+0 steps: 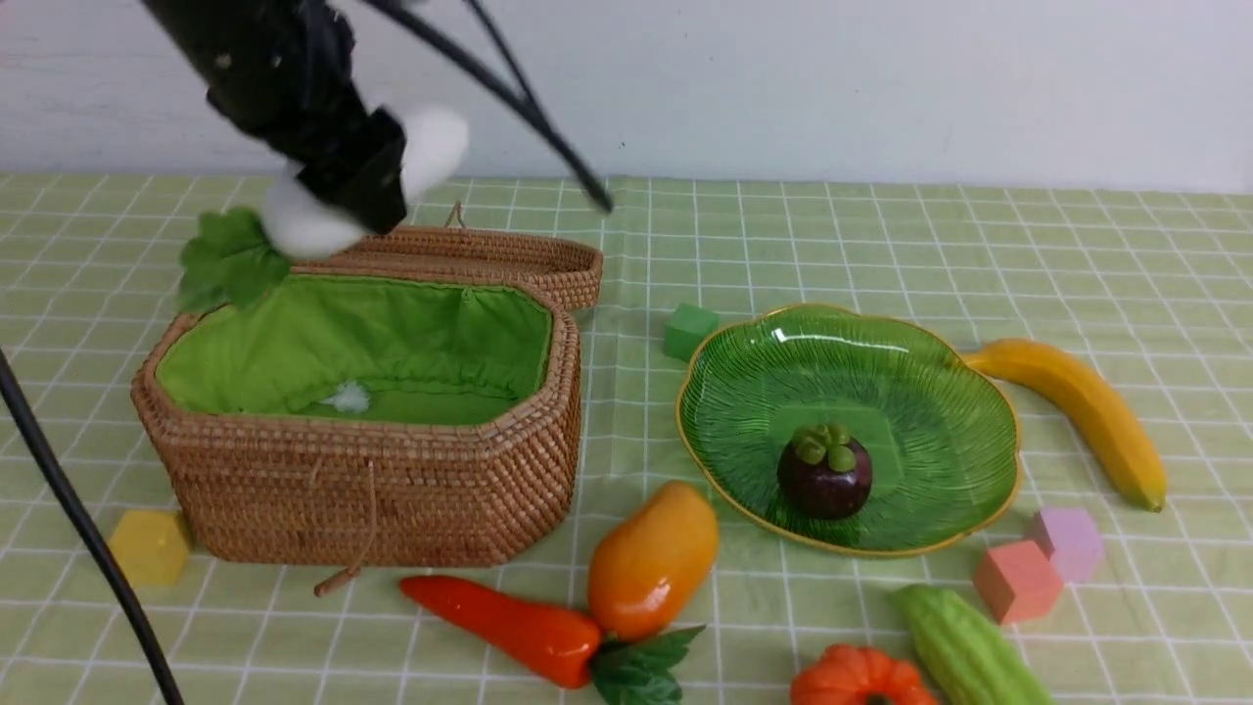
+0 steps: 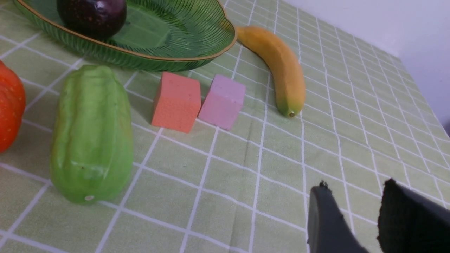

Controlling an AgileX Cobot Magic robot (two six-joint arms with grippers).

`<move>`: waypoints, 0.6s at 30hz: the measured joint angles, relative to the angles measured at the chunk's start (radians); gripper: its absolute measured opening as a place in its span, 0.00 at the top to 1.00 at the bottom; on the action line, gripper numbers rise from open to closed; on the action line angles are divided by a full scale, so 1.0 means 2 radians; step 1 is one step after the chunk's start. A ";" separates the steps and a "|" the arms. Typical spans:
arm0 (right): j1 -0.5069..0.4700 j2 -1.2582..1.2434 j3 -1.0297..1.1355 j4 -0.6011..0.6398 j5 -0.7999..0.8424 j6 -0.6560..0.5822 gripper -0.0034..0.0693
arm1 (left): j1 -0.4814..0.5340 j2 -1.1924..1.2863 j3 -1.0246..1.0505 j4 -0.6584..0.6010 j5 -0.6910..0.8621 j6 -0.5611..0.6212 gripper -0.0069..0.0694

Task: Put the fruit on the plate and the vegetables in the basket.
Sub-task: Take a daikon with your left arm and place it on the basket on the left.

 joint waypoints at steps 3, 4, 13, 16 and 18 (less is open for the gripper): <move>0.000 0.000 0.000 0.000 0.000 0.000 0.62 | 0.006 0.010 0.050 0.005 -0.029 0.058 0.21; 0.000 0.000 0.000 0.000 0.000 0.000 0.62 | 0.006 0.015 0.065 0.013 -0.045 0.076 0.21; 0.000 0.000 0.000 0.000 0.000 0.000 0.62 | 0.006 0.056 0.094 0.028 -0.073 0.107 0.22; 0.000 0.000 0.000 0.000 0.000 0.000 0.62 | 0.006 0.054 0.094 0.012 -0.079 0.096 0.22; 0.000 0.000 0.000 0.000 0.000 0.000 0.62 | 0.006 0.053 0.094 0.004 -0.079 0.091 0.22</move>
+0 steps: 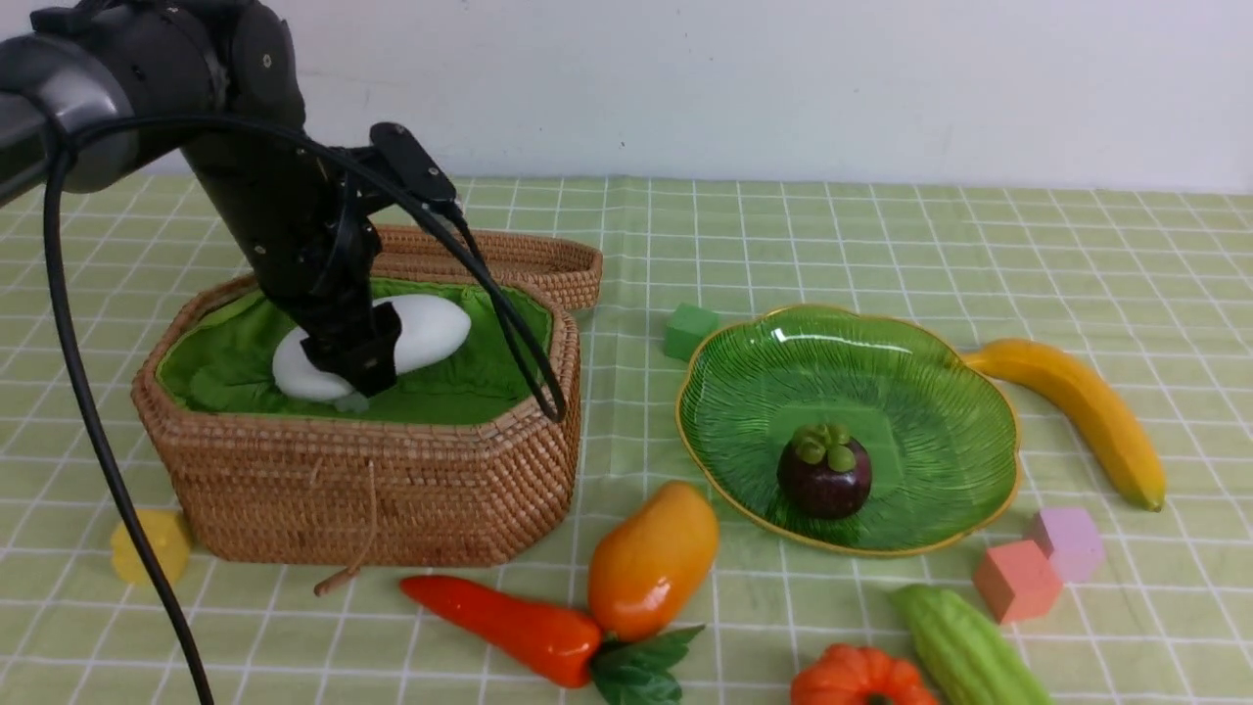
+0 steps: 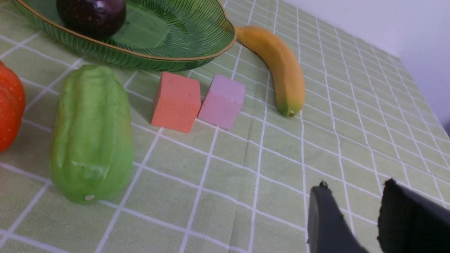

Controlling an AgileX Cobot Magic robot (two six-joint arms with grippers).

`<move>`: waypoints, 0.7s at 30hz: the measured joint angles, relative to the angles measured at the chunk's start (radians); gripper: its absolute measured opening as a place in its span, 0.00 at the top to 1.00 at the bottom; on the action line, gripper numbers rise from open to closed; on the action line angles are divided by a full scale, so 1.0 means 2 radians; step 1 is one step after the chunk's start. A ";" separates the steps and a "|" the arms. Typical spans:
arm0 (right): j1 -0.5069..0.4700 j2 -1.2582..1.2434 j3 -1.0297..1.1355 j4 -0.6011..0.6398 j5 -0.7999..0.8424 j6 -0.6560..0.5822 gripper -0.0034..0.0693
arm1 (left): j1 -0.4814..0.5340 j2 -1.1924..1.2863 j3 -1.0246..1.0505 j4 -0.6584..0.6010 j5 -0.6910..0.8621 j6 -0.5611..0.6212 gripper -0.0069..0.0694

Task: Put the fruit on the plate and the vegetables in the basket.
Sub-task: Take a daikon with your left arm and place it on the basket on the left, then use the left arm to grab a carrot and put it into the left basket

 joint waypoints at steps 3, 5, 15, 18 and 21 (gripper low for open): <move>0.000 0.000 0.000 0.000 0.000 0.000 0.62 | 0.000 -0.010 0.000 -0.024 0.005 -0.007 0.20; 0.000 0.000 0.000 0.000 0.000 0.000 0.62 | 0.000 -0.019 0.000 -0.045 0.008 -0.012 0.14; 0.000 0.000 0.000 0.000 0.000 0.000 0.62 | 0.000 -0.126 0.000 -0.095 -0.006 -0.183 0.04; 0.000 0.000 0.000 0.000 0.000 0.000 0.62 | 0.000 -0.160 0.000 -0.099 0.007 -0.225 0.09; 0.000 0.000 0.000 0.000 0.000 0.000 0.62 | 0.000 -0.195 0.000 -0.112 0.020 -0.238 0.16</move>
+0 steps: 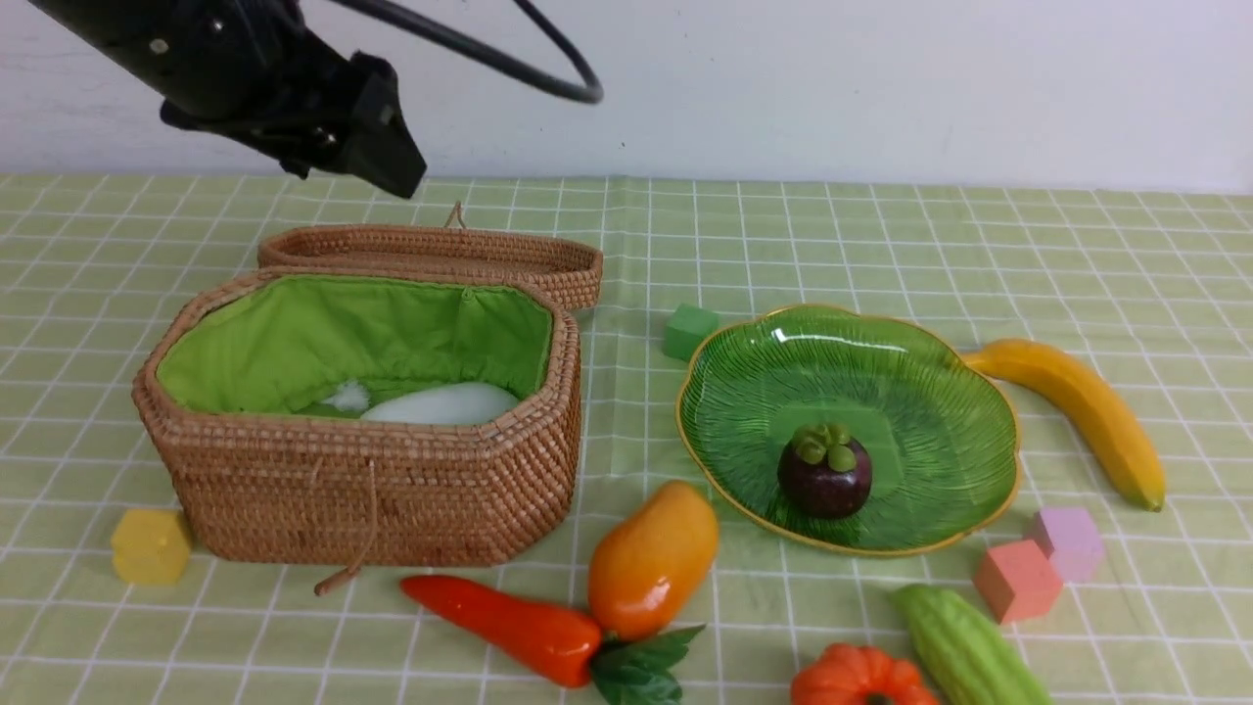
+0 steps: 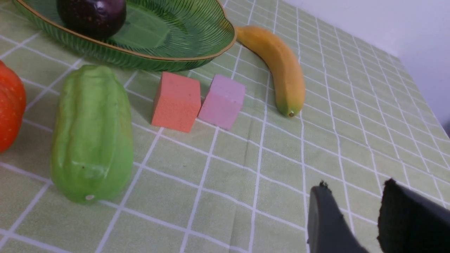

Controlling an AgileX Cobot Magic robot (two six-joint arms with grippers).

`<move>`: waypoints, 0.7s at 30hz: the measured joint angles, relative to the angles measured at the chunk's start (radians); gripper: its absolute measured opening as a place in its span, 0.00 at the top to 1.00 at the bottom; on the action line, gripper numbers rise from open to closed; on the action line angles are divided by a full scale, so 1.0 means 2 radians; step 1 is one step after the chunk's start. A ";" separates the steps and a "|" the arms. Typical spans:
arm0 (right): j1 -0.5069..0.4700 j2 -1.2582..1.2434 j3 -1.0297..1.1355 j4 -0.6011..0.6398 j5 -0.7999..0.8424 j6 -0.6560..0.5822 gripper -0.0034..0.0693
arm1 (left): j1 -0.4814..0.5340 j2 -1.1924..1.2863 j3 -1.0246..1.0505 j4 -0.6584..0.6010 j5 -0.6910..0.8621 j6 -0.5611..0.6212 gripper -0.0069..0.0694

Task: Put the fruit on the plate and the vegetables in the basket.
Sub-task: Use the left arm to grab a carrot and put it into the left basket

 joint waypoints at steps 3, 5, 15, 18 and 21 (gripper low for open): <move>0.000 0.000 0.000 0.000 0.000 0.000 0.62 | 0.000 -0.044 0.010 -0.006 0.002 -0.012 0.24; 0.000 0.000 0.000 0.000 0.000 0.000 0.62 | 0.000 -0.076 0.035 -0.010 0.003 -0.057 0.28; 0.000 0.000 0.000 0.000 0.002 0.000 0.62 | -0.051 -0.092 0.235 0.000 0.033 -0.276 0.29; 0.000 0.000 0.000 0.000 0.002 0.000 0.62 | -0.100 -0.090 0.306 0.000 -0.019 -0.331 0.29; 0.000 0.000 0.000 0.000 0.002 0.000 0.62 | -0.138 -0.079 0.349 -0.001 -0.080 -0.391 0.29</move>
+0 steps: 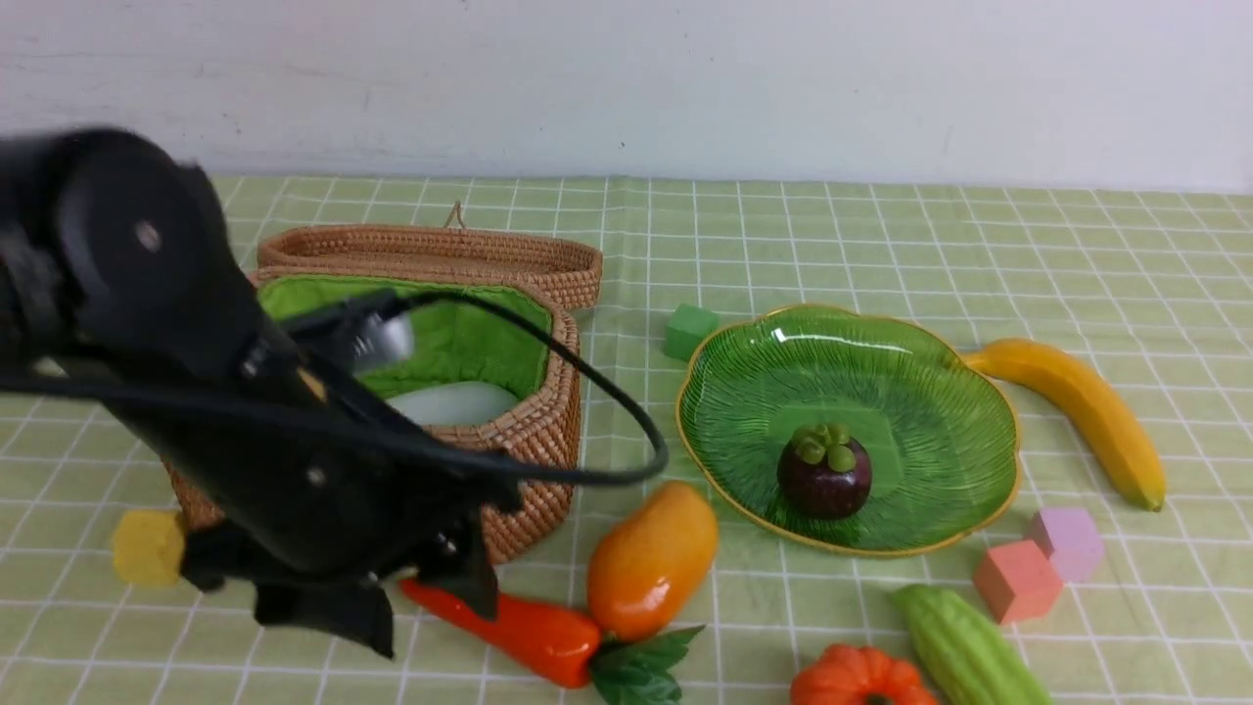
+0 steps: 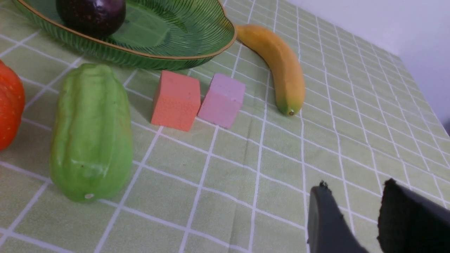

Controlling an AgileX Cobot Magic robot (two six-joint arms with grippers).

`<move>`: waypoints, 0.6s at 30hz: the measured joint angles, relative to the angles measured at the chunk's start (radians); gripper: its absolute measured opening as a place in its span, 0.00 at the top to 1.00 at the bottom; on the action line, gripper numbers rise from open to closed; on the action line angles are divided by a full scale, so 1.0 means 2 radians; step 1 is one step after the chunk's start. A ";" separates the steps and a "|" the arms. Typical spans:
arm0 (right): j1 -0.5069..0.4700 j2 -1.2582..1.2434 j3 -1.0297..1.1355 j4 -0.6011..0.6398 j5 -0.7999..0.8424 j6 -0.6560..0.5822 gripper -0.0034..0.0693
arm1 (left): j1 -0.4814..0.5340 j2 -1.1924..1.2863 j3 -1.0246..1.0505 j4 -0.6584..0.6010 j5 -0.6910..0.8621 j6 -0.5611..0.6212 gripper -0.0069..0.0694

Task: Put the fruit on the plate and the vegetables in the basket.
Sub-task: Use the left arm to grab a carrot and put it into the left basket

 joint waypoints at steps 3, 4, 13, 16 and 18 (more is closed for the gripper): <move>0.000 0.000 0.000 0.000 0.000 0.000 0.62 | -0.042 0.033 0.032 -0.003 -0.078 -0.114 0.29; 0.000 0.000 0.000 0.000 0.000 0.000 0.62 | -0.047 0.043 0.033 -0.003 -0.098 -0.140 0.29; 0.000 0.000 0.000 0.000 0.000 0.000 0.62 | -0.055 0.143 0.028 0.006 -0.176 -0.308 0.28; 0.000 0.000 0.000 0.000 0.001 0.000 0.62 | -0.056 0.151 0.024 0.004 -0.194 -0.339 0.28; 0.000 0.000 0.000 0.000 0.001 0.000 0.62 | -0.056 0.151 0.024 0.005 -0.198 -0.346 0.28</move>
